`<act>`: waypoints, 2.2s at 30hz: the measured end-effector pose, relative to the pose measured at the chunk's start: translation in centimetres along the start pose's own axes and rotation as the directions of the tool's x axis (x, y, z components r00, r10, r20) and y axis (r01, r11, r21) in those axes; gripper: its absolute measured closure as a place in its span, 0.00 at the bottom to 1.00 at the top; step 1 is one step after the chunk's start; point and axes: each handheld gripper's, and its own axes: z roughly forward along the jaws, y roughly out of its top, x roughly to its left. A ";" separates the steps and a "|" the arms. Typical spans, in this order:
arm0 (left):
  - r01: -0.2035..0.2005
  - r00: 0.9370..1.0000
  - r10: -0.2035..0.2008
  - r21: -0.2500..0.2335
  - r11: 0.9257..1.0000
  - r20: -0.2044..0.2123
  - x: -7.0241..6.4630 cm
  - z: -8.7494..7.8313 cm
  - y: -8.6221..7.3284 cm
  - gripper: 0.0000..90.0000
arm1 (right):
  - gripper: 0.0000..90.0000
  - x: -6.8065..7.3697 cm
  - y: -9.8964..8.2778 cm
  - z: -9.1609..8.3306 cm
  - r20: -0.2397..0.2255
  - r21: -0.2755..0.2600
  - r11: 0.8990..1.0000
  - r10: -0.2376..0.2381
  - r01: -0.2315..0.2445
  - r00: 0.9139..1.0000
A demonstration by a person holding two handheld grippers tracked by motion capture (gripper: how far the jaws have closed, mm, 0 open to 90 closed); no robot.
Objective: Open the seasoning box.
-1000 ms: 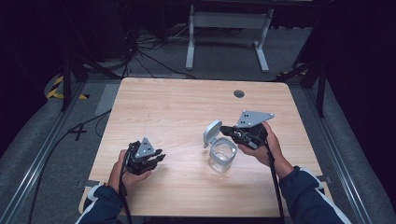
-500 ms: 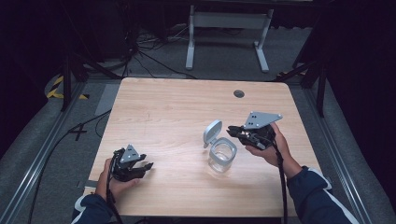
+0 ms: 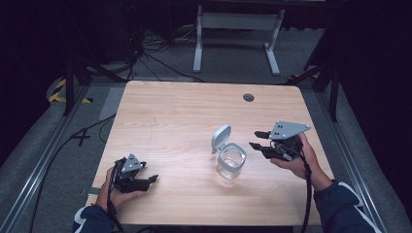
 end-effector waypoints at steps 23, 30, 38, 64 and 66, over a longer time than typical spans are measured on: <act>0.010 1.000 -0.010 0.004 1.000 0.002 0.0 0.1 0.0 0.31 | 0.51 -1.0 -8.5 -2.6 0.042 0.158 0.987 0.031 -0.037 0.999; 0.011 1.000 -0.011 0.004 1.000 -0.003 0.0 0.1 0.0 0.31 | 0.46 -1.0 -11.3 -2.9 0.036 0.174 0.983 0.059 -0.064 0.998; 0.011 1.000 -0.011 0.004 1.000 -0.003 -0.1 0.1 0.0 0.31 | 0.44 -0.9 -14.6 -3.3 0.064 0.190 0.976 0.094 -0.105 0.994; 0.011 1.000 -0.011 0.010 1.000 0.004 0.0 0.1 0.1 0.31 | 0.31 -0.5 -21.3 -5.0 0.039 0.092 0.947 0.304 -0.307 0.952; 0.011 1.000 -0.011 0.010 1.000 0.004 0.0 0.1 0.1 0.31 | 0.31 -0.5 -21.3 -5.0 0.039 0.093 0.947 0.305 -0.307 0.952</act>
